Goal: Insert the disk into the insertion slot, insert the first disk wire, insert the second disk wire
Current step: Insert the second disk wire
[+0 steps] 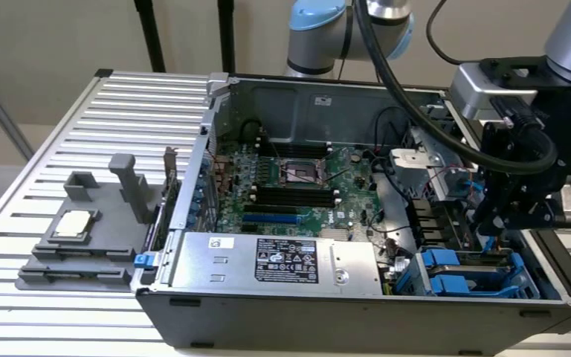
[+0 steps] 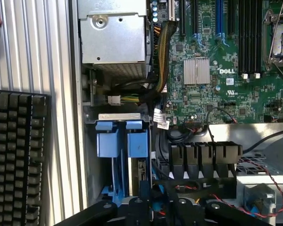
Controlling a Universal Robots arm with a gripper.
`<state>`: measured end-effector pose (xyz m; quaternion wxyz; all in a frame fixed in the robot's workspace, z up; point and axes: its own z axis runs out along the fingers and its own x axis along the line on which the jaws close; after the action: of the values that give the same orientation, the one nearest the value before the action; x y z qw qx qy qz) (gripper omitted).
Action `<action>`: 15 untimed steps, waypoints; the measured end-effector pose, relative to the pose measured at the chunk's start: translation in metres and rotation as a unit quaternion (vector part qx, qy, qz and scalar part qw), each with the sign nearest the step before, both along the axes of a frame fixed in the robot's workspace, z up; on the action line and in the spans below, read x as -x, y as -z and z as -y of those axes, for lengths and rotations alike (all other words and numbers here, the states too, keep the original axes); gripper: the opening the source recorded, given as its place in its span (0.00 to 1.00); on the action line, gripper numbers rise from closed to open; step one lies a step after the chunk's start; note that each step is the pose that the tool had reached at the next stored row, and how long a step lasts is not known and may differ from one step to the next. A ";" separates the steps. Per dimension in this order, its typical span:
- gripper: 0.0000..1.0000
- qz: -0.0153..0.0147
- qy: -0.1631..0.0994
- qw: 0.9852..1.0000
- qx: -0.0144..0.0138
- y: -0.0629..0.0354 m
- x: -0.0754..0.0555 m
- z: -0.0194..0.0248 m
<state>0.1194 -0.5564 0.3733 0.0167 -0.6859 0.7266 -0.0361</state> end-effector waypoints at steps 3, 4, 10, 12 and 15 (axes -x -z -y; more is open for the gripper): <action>0.23 0.000 0.000 1.000 0.009 0.0005 0.000 -0.0002; 0.23 0.000 0.000 1.000 0.012 0.0007 0.000 -0.0002; 0.16 0.000 0.000 1.000 0.018 0.0025 0.000 -0.0003; 0.16 0.000 0.000 1.000 0.017 0.0029 0.001 0.0000; 0.16 0.000 0.000 1.000 0.013 0.0048 0.006 0.0014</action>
<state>0.1137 -0.5578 0.3684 0.0075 -0.6861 0.7260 -0.0455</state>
